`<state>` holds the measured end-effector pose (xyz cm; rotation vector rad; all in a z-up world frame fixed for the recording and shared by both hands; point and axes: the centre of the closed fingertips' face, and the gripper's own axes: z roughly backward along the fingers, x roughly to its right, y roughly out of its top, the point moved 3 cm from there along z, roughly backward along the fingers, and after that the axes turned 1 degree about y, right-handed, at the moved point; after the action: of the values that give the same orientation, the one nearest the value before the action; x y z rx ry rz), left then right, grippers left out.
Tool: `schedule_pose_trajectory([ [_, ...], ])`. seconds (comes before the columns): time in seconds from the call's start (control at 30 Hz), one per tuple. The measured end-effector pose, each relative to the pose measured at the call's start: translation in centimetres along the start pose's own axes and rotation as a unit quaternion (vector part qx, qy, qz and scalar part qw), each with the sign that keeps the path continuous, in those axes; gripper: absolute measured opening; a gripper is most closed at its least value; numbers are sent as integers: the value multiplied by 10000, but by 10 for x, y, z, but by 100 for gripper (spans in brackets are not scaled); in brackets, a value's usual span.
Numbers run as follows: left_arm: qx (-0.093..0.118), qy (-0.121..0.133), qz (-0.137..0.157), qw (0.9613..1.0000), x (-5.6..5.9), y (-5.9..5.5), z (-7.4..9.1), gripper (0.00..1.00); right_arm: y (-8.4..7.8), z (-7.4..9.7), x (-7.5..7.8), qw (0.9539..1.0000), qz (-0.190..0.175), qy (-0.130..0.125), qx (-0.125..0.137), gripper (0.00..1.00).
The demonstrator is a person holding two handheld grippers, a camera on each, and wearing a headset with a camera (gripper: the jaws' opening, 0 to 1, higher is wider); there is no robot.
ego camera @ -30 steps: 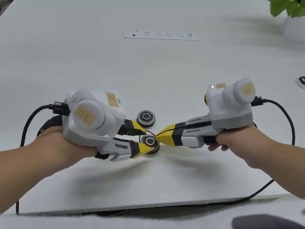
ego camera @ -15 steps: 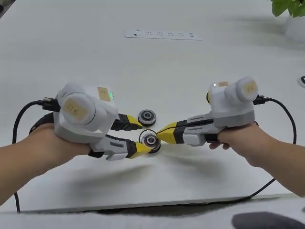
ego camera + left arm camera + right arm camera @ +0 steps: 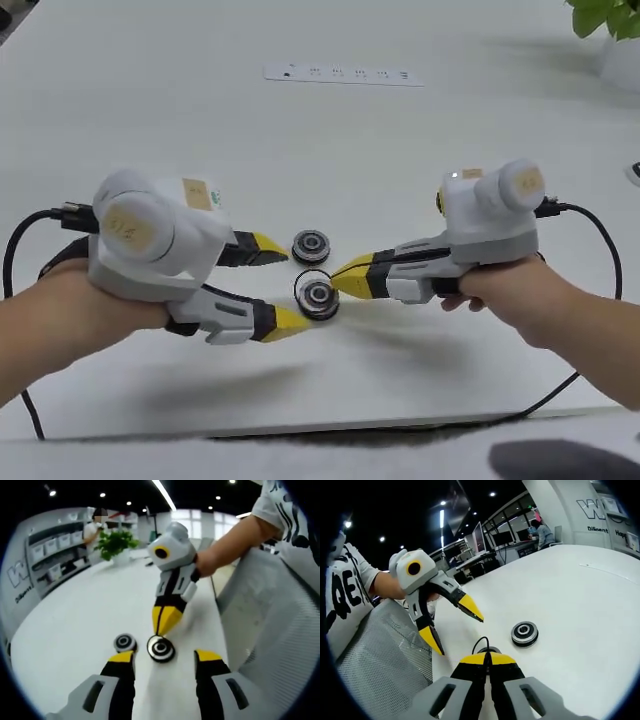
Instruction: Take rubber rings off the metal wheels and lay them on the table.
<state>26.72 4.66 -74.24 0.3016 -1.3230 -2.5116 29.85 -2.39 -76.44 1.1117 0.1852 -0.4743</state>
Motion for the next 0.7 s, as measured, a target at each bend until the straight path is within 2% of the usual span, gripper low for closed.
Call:
schedule_pose_trajectory([
  [0.4, 110, 83, 58, 9999, -1, 2, 17, 56, 6, -1, -8, 9999, 54, 99, -2, 0],
  [0.7, 79, 163, 124, 9998, -3, -4, 26, 61, 9, -4, -15, 9998, 82, 186, -27, 0],
])
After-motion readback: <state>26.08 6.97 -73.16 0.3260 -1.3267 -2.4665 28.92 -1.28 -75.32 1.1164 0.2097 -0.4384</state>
